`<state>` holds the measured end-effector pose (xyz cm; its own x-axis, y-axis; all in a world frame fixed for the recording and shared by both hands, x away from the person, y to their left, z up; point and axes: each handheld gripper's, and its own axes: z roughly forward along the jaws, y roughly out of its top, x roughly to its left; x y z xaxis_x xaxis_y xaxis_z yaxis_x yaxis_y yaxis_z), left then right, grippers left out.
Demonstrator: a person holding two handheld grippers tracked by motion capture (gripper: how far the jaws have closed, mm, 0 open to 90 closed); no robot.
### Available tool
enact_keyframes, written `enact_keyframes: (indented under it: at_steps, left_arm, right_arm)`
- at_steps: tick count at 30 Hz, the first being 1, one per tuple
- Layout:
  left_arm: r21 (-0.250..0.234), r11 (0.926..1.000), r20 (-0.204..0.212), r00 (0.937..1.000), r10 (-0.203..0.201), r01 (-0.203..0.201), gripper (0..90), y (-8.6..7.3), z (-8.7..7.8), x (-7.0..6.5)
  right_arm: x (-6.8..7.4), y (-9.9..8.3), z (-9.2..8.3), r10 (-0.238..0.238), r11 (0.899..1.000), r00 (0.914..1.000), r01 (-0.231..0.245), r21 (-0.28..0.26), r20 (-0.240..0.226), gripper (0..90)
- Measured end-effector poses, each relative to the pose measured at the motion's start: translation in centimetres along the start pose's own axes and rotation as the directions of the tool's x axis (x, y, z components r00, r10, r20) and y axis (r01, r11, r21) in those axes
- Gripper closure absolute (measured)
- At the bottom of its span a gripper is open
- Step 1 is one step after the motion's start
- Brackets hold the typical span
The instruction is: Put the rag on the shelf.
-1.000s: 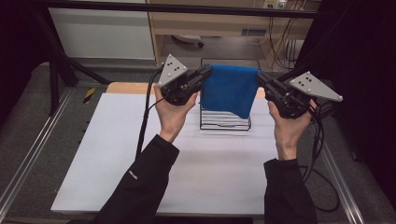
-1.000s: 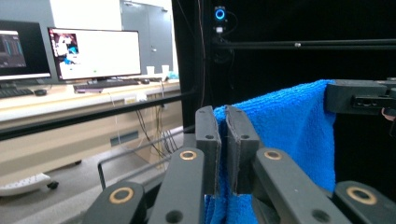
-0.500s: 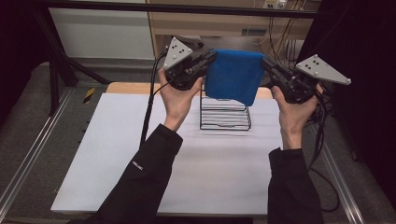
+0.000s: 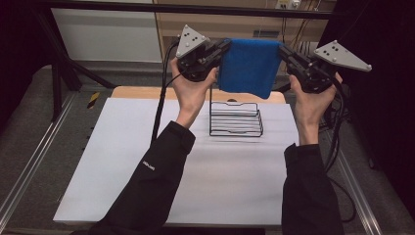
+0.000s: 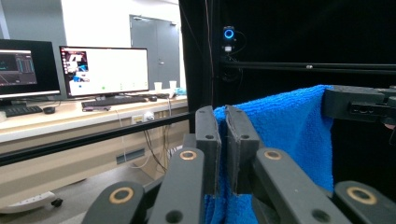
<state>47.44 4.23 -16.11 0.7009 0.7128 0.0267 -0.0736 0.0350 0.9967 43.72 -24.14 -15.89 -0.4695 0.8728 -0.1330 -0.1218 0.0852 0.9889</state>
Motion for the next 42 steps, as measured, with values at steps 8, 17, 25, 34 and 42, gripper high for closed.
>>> enact_keyframes:
  at_steps: [8, 17, 25, 34, 42]
  left_arm:
    - [-0.006, 0.9999, -0.023, 0.9997, 0.011, -0.011, 84.5, 0.6, 1.1, 0.9]
    - [-0.016, 0.9997, -0.050, 0.9986, 0.018, -0.019, 84.5, 0.5, 2.5, 2.1]
    - [-0.009, 0.9999, -0.041, 0.9991, 0.006, -0.006, 84.5, -1.0, 3.4, 3.1]
    - [0.042, 0.9990, -0.035, 0.9992, 0.020, -0.019, 84.5, -3.1, 3.9, 3.3]
    - [0.072, 0.9964, -0.005, 0.9989, 0.046, -0.046, 84.5, -4.6, 3.1, 3.0]
  right_arm:
    - [-0.8, 0.6, 1.8, -0.006, 1.000, 0.9998, 0.006, -0.001, 0.016, 86.8]
    - [-1.7, 0.9, 3.9, -0.018, 1.000, 0.9993, 0.018, 0.004, 0.032, 86.8]
    - [-2.6, -0.6, 5.5, -0.015, 1.000, 0.9996, 0.015, 0.021, 0.022, 86.8]
    - [-3.0, -2.4, 5.7, -0.016, 0.998, 0.9998, 0.016, 0.056, 0.010, 86.8]
    - [-2.6, -3.9, 4.9, -0.018, 0.993, 0.9997, 0.020, 0.114, -0.018, 86.7]
